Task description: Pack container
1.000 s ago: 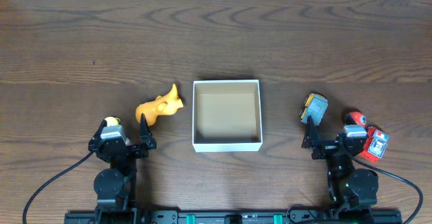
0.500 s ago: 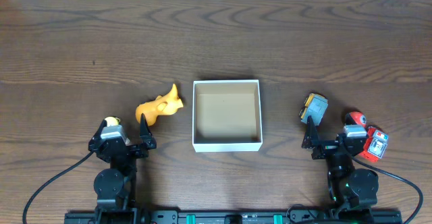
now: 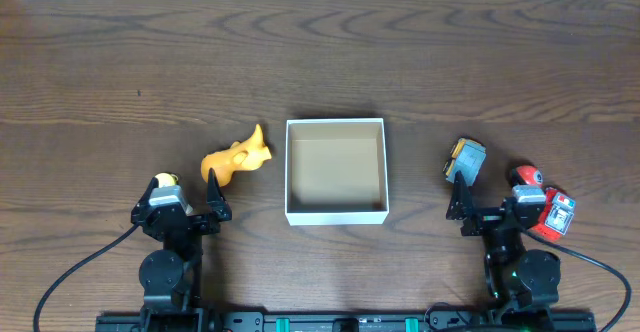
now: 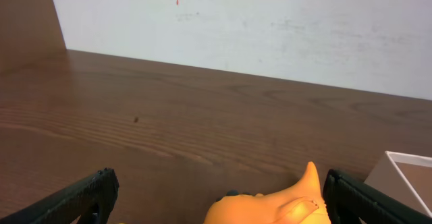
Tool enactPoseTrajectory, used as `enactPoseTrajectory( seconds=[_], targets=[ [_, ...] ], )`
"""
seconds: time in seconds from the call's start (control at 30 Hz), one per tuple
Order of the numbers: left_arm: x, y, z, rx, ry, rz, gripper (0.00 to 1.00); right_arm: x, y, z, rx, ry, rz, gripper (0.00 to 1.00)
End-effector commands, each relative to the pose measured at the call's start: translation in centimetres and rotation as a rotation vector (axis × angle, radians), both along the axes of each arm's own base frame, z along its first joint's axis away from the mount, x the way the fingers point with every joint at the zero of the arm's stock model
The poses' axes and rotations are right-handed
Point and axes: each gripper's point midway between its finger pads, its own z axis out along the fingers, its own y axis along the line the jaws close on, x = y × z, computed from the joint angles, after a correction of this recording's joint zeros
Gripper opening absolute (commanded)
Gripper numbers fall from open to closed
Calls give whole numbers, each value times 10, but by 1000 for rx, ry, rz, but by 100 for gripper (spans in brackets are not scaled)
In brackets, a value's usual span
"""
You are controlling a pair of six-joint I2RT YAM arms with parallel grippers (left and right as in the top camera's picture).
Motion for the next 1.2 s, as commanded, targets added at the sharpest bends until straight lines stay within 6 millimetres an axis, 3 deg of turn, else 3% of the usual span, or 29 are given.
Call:
enactPoseTrajectory(
  seconds=[0.0,0.17,0.4,0.57,0.67,0.87,1.03,1.17],
  targets=[
    [-1,1,-14,-121,35,20,98,0,5,-6,184,46,14,99],
    [-4,-7,15,-199,18,-17,98,1,11,2,185,61,46,99],
    [-19,-3,57,-193,214,21,98,10,10,62,0,91,56,99],
    [-9,-3,95,-189,373,37,98,33,12,84,-25,319,56,99],
    [-2,-5,102,-188,506,41,98,46,12,88,-22,531,45,99],
    [10,-13,90,-203,744,25,98,63,3,74,-47,938,-9,99],
    [14,-13,68,-202,849,36,98,83,5,42,-31,1077,-15,99],
    [16,-13,64,-201,867,38,98,87,-17,17,94,1159,-239,99]
  ],
)
